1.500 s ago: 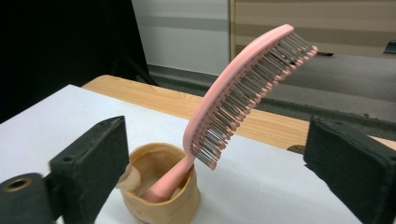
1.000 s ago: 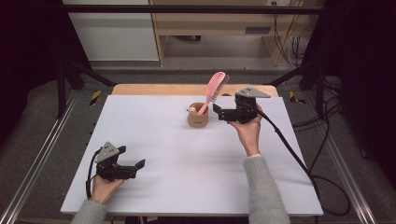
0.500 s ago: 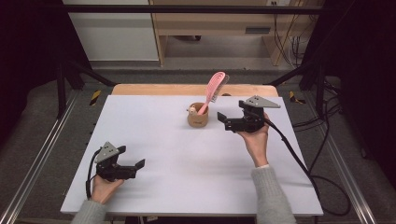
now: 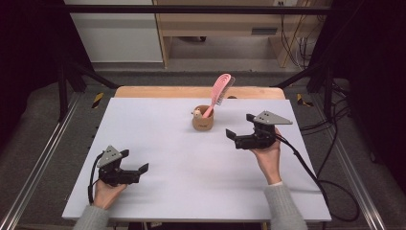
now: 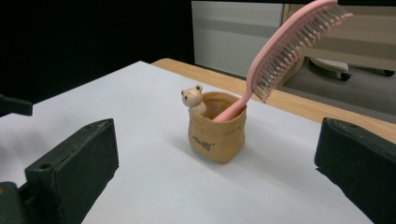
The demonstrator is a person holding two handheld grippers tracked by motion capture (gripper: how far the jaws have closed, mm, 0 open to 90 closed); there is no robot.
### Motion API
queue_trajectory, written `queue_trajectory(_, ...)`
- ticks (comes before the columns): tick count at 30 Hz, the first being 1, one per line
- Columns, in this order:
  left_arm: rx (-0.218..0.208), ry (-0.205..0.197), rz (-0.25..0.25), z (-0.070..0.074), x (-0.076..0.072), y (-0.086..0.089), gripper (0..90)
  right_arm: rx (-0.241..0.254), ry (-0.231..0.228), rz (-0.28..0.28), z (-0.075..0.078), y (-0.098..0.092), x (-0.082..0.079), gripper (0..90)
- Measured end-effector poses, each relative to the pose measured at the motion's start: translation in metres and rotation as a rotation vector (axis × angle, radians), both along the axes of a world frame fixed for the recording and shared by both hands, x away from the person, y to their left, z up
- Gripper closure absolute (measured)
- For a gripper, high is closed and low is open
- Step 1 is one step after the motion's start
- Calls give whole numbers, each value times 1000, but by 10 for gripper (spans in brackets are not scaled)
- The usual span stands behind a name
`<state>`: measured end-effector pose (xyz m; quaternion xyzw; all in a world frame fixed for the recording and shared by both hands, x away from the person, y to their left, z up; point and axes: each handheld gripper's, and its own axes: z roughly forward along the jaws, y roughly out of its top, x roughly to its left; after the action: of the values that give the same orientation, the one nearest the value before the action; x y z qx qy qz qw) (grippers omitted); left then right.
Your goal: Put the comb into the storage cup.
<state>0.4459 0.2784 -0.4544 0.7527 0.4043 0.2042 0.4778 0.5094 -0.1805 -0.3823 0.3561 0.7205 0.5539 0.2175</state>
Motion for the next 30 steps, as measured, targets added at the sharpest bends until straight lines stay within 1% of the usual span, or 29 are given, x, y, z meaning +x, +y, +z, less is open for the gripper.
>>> queue_trajectory(6, 2, 2, 0, 0, 0, 0, 14, 4, 2, 25, -11, -6, -10, 0)
queue_trajectory(10, 2, 3, -1, 0, 0, 0, 14, 1, 12, 39, -19, -11, -16, 0)
queue_trajectory(12, 3, 3, -2, 0, 0, 0, 13, 3, 24, 44, -24, -14, -19, 1)
queue_trajectory(19, 3, 4, -3, -1, 0, -1, 14, -4, 42, 49, -40, -24, -26, 3)
queue_trajectory(26, 4, 2, -7, -1, 0, -2, 14, -10, 36, 43, -52, -35, -31, 3)
queue_trajectory(30, 5, 0, -8, -1, 0, -2, 14, 4, 54, 39, -60, -42, -33, 3)
